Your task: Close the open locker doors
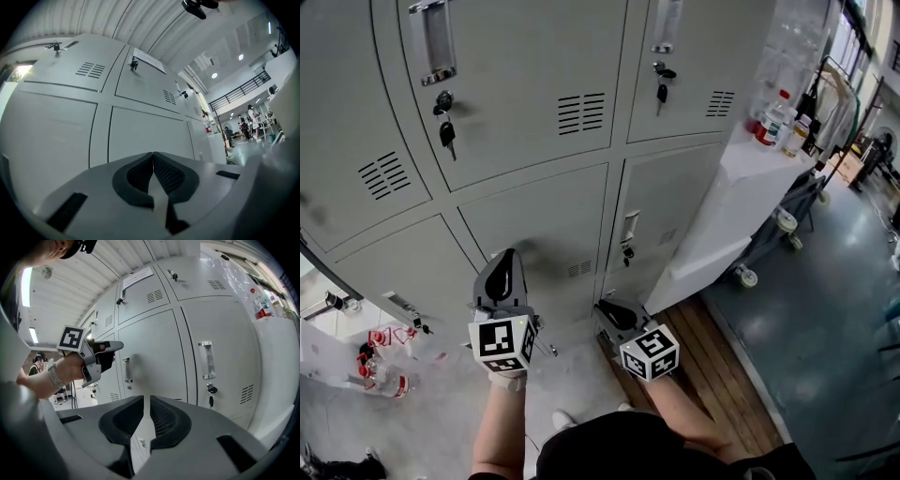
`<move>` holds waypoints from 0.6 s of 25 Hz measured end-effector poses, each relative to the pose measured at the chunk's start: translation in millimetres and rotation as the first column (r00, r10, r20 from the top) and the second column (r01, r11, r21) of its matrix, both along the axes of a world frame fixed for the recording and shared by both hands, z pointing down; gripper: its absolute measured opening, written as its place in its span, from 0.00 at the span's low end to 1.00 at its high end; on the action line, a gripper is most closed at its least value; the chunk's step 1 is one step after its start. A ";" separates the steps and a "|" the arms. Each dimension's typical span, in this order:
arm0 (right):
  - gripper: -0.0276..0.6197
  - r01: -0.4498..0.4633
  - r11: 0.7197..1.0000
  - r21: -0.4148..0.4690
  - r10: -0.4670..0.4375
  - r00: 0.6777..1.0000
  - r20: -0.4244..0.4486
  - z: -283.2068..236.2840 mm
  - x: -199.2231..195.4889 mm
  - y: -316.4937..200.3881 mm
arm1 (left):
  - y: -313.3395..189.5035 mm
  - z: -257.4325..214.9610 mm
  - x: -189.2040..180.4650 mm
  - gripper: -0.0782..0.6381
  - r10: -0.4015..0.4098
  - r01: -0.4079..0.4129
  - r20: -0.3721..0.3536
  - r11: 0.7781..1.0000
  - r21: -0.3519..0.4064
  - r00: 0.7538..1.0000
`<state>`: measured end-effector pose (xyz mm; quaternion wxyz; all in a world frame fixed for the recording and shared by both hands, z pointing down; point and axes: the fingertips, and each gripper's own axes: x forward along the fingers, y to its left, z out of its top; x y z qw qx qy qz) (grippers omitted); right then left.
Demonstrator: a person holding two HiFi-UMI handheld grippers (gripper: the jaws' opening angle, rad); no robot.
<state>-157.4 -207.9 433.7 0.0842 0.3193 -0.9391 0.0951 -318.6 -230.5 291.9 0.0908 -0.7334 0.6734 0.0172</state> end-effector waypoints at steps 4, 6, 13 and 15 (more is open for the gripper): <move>0.13 -0.012 1.000 -0.013 0.012 1.000 -0.003 8.1 15.3 10.1 | 7.7 48.0 16.9 0.14 0.044 -0.045 -0.016 0.995 -0.089 0.999; 0.13 -0.016 1.000 -0.022 0.016 1.000 -0.008 13.9 22.9 17.0 | 12.9 71.5 24.9 0.14 0.064 -0.067 -0.024 0.988 -0.137 0.998; 0.12 -0.025 0.999 -0.034 0.025 1.000 -0.017 23.2 41.9 40.3 | 31.8 128.6 56.1 0.14 0.152 -0.158 -0.042 0.957 -0.242 0.988; 0.12 -0.027 0.999 -0.037 0.027 0.999 -0.019 25.8 46.5 48.0 | 37.7 142.2 66.8 0.14 0.189 -0.196 -0.051 0.945 -0.262 0.981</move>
